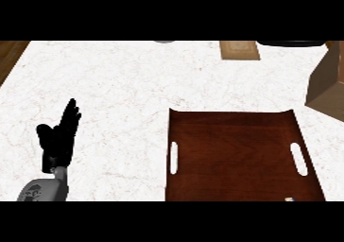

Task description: Pick the pear from the tray and place it in the cardboard box

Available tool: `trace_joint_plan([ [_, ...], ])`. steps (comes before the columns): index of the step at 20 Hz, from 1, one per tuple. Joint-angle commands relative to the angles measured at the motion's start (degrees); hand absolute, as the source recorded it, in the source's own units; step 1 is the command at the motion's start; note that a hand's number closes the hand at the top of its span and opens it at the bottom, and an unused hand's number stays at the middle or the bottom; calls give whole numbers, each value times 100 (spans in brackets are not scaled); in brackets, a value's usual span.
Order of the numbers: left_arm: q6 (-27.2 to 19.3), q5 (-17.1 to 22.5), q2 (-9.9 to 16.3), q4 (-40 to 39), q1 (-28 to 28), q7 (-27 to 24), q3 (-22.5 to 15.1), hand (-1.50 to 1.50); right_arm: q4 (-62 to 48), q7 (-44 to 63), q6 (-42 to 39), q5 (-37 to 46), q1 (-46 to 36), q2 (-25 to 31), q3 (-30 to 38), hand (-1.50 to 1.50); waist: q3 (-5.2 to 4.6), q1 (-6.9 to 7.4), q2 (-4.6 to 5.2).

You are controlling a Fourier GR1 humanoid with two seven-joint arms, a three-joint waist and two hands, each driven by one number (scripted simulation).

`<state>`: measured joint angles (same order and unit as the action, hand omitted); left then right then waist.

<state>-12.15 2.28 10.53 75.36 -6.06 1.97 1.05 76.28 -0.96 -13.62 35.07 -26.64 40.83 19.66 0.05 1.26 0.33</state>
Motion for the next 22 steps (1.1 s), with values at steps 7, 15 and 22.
trace_joint_plan([
  [7, 68, -72, 10, 201, -2, 158, -62, 0, -3664, -1173, 1343, 748, -1251, 33, -16, 150, 9, 132, 43],
  [15, 103, -43, -103, -211, -57, -215, 35, 0, -5061, -2436, 1047, -5, -1749, -7, 584, -150, 13, 89, 54],
  [22, -85, -220, -242, -86, -51, -60, -123, 0, -5516, -3071, -112, -1156, -2085, 179, 1492, -150, 17, 55, 31],
])
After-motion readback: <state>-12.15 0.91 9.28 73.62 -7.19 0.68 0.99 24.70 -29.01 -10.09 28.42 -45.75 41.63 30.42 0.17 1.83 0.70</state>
